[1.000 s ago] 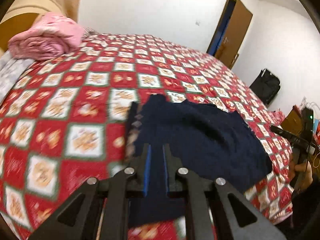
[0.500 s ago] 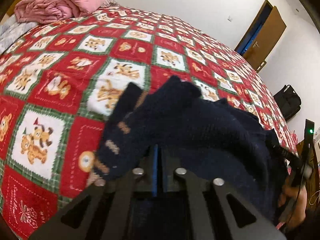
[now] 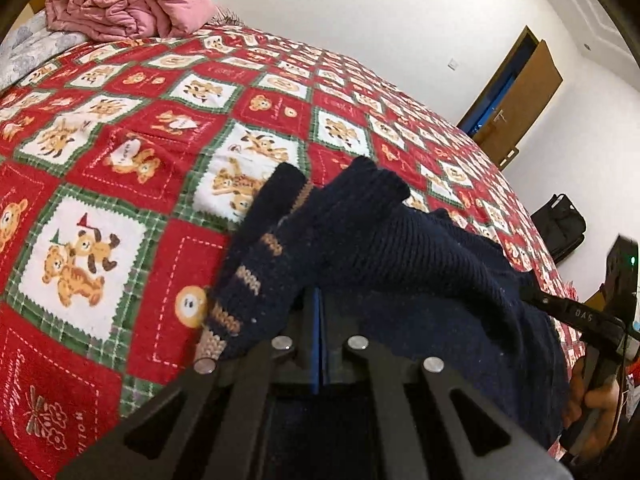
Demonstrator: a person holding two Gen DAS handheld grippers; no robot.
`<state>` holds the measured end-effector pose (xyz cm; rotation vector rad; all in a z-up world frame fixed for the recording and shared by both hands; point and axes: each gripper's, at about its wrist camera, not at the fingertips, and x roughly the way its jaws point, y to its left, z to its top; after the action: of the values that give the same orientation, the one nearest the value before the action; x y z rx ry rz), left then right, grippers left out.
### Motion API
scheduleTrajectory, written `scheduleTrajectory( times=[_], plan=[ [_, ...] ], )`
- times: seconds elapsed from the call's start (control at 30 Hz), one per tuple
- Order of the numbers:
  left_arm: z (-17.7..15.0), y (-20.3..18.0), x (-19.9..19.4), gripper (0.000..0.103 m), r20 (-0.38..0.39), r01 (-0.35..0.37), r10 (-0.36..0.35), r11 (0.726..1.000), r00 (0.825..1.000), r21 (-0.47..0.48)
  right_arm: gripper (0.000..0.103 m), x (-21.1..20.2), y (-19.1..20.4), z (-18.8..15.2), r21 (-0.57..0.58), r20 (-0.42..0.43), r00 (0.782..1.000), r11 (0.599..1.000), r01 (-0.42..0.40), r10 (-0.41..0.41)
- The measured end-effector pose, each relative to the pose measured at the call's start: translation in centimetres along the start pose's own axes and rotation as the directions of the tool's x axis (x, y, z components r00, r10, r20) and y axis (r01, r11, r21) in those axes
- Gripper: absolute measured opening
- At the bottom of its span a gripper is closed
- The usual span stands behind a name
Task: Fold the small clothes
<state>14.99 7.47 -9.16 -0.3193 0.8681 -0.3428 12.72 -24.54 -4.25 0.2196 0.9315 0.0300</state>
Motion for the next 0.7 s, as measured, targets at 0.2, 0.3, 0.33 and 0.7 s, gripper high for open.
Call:
scheduleTrajectory(
  times=[0.2,0.3,0.33,0.7],
  plan=[
    [-0.2,-0.5,0.1,0.006,0.004,-0.025,0.024,0.999,1.0,0.033,0.074,4.5,4.1,-0.6,-0.14,-0.05,0.996,0.988,0.062,-0.07],
    [-0.2,-0.4,0.1,0.006,0.005,-0.018,0.018,0.999,1.0,0.031,0.056,5.0,3.6,0.4,-0.076,-0.026,0.989,0.986,0.146,-0.149],
    [-0.1,-0.3,0.1,0.006,0.005,-0.015,0.015,0.999,1.0,0.029,0.049,5.1,3.2,0.8,-0.053,-0.018,0.988,0.987,0.15,-0.151],
    [-0.3,0.5,0.0,0.006,0.013,0.04,-0.039,0.999,0.999,-0.018,0.024,4.5,-0.6,3.7,0.097,0.029,0.997,0.992,0.074,-0.077]
  ],
)
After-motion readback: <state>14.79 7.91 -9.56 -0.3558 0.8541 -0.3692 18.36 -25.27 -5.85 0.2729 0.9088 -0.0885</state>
